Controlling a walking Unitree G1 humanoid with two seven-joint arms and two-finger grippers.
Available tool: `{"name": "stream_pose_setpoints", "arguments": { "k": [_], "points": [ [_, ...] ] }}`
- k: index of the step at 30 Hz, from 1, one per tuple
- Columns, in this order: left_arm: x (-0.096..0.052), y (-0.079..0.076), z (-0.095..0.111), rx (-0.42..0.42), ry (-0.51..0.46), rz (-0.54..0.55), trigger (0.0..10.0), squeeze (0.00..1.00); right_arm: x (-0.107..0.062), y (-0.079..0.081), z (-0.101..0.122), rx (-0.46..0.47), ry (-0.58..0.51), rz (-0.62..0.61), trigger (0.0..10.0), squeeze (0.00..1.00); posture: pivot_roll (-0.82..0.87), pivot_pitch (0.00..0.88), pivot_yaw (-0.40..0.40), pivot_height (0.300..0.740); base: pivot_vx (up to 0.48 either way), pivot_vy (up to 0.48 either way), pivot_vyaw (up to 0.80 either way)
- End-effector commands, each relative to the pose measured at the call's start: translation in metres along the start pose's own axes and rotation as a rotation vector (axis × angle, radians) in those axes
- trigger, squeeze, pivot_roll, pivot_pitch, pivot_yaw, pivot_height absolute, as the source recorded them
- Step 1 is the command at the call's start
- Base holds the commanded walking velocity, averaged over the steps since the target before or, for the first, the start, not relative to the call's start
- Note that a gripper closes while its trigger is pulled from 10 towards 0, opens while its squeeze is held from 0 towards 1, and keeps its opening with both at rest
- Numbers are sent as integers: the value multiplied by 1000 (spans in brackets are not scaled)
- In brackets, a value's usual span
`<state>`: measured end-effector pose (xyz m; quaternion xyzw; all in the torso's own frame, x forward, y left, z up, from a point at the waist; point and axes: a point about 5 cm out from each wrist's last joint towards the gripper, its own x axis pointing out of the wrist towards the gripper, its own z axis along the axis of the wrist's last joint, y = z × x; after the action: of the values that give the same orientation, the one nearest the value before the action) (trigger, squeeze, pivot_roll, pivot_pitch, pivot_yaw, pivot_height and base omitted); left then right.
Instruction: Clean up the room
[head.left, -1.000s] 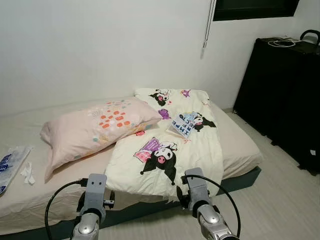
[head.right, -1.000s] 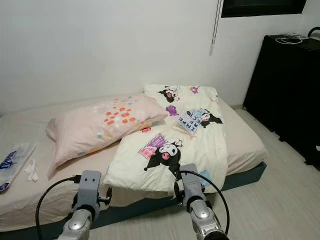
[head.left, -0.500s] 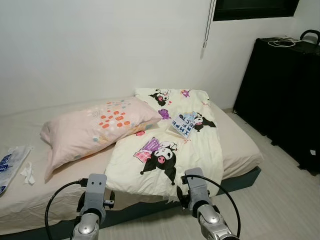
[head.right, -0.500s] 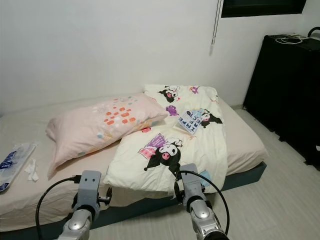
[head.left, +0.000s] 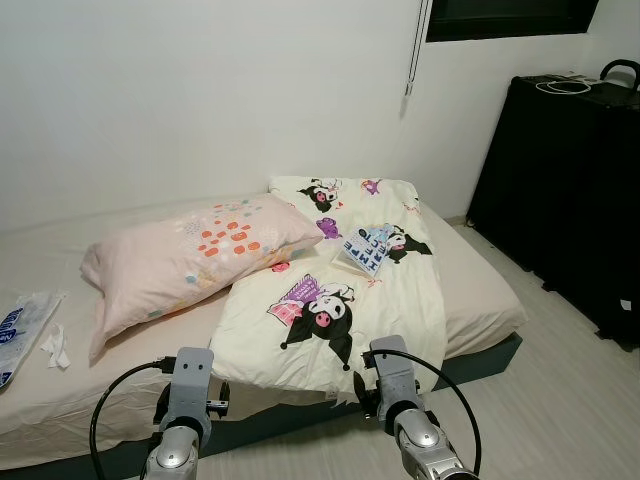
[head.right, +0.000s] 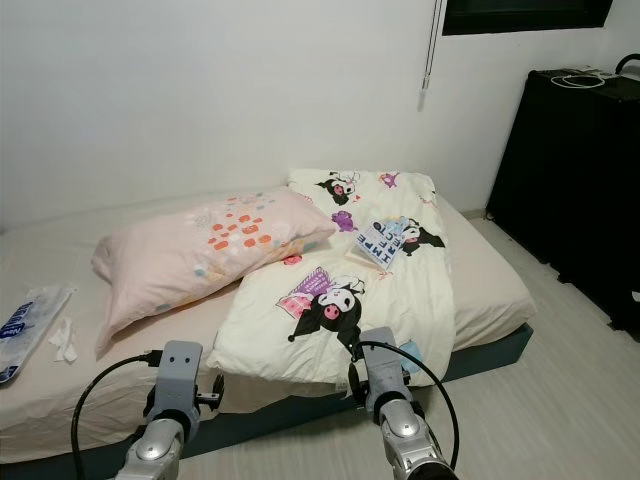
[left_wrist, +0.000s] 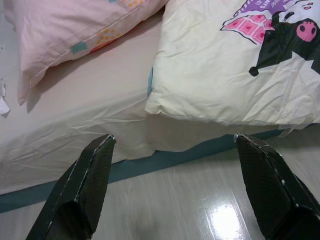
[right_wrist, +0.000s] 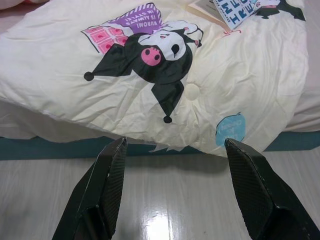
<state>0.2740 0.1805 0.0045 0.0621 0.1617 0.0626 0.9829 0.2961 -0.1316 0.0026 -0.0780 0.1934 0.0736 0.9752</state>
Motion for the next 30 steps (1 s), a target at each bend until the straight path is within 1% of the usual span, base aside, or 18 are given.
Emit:
{"name": "stream_pose_setpoints", "arguments": {
  "k": [1, 30],
  "points": [
    [1, 0, 1, -4, 5, 8, 10000, 0, 0, 1, 1, -5, -5, 4, 10000, 0, 18, 0, -7, 740, 0, 0, 0],
    [1, 2, 1, -2, 5, 13, 10000, 0, 1, 2, 2, -6, -8, 5, 10000, 0, 21, 0, -6, 740, 0, 0, 0]
  ]
}}
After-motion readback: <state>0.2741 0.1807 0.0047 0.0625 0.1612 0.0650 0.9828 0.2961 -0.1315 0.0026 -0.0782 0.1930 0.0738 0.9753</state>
